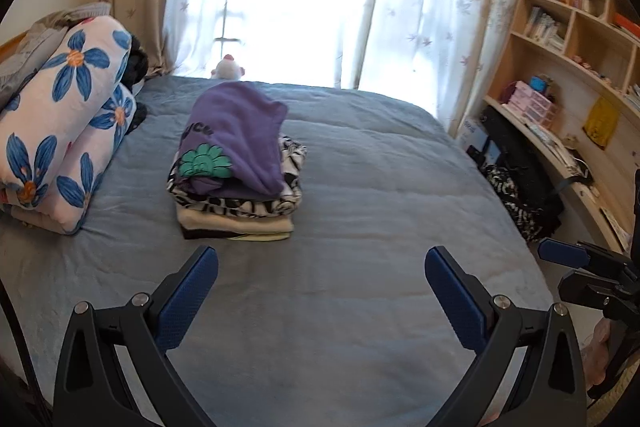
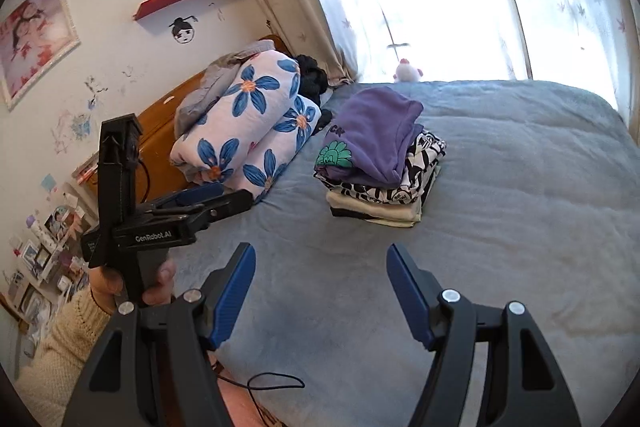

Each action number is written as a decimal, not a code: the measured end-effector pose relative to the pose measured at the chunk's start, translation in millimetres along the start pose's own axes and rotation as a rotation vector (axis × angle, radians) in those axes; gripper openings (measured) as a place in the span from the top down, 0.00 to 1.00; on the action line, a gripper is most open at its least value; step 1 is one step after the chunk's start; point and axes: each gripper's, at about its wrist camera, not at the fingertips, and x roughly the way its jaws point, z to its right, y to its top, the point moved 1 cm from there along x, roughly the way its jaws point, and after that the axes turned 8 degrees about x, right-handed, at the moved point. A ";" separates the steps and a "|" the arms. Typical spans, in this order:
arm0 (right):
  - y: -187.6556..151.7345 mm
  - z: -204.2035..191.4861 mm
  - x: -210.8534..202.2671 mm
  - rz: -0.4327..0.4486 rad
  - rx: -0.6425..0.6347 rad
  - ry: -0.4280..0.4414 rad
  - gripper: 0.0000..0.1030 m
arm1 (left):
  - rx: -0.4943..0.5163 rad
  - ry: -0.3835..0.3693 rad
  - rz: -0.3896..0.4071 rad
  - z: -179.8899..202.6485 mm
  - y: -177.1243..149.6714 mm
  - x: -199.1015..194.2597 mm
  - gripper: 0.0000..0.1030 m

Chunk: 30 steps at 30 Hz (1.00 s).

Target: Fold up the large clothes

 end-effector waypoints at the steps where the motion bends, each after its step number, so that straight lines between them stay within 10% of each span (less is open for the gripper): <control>1: -2.5 -2.2 -6.3 -0.001 -0.008 -0.007 0.34 | 0.005 0.000 0.005 7.8 -1.4 -5.4 0.01; 21: -117.7 6.1 -41.0 -0.088 -0.003 -0.121 0.33 | 0.059 -0.135 -0.075 101.0 -97.2 -39.7 0.01; 30: -197.3 52.5 -4.0 -0.081 0.127 -0.259 0.33 | 0.091 0.080 -0.088 111.2 -181.1 -16.7 0.01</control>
